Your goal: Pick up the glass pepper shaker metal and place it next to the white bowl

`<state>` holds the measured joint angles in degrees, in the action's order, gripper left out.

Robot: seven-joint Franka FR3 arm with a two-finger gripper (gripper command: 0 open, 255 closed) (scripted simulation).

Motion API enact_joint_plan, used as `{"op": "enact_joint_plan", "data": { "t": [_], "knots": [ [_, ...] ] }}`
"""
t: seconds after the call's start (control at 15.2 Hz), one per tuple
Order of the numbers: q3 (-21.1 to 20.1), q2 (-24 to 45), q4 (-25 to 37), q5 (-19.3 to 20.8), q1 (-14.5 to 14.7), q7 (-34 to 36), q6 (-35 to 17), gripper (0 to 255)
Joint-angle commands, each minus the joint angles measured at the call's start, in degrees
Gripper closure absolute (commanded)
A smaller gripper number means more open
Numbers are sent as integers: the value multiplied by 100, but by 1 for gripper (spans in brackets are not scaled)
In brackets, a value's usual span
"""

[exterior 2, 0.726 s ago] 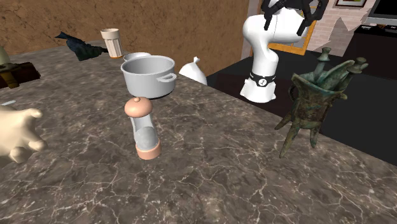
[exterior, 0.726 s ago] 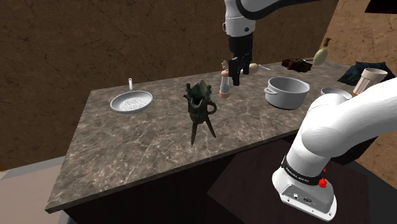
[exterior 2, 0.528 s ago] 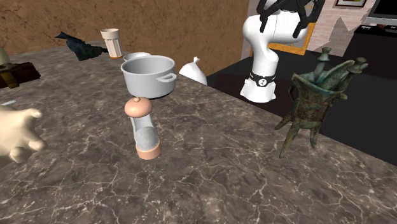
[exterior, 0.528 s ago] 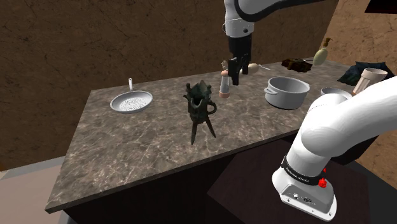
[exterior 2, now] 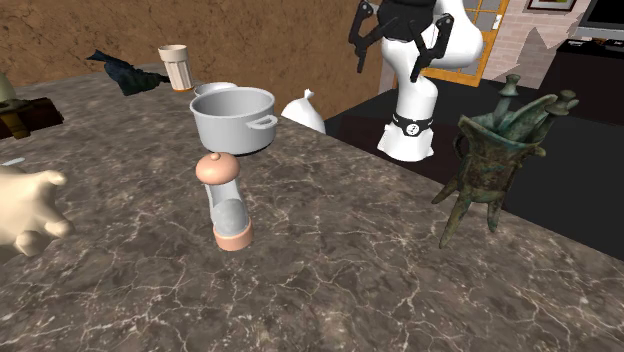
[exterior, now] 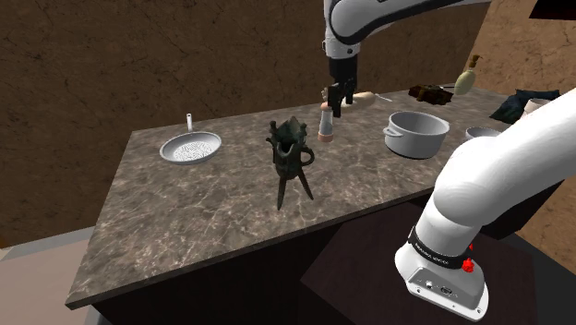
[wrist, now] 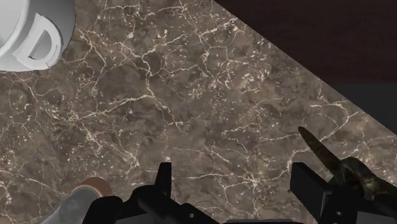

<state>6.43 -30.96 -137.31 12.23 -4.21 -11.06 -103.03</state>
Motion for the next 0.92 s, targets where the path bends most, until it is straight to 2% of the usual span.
{"op": "enact_joint_plan", "data": {
  "t": [0.0,0.46,0.86],
  "knots": [
    [177,275,113,83,-70,-188,-246,0],
    [767,1494,832,130,-254,-872,-1023,0],
    [1181,2654,1714,-159,-399,-1547,-1505,0]
  ]
}}
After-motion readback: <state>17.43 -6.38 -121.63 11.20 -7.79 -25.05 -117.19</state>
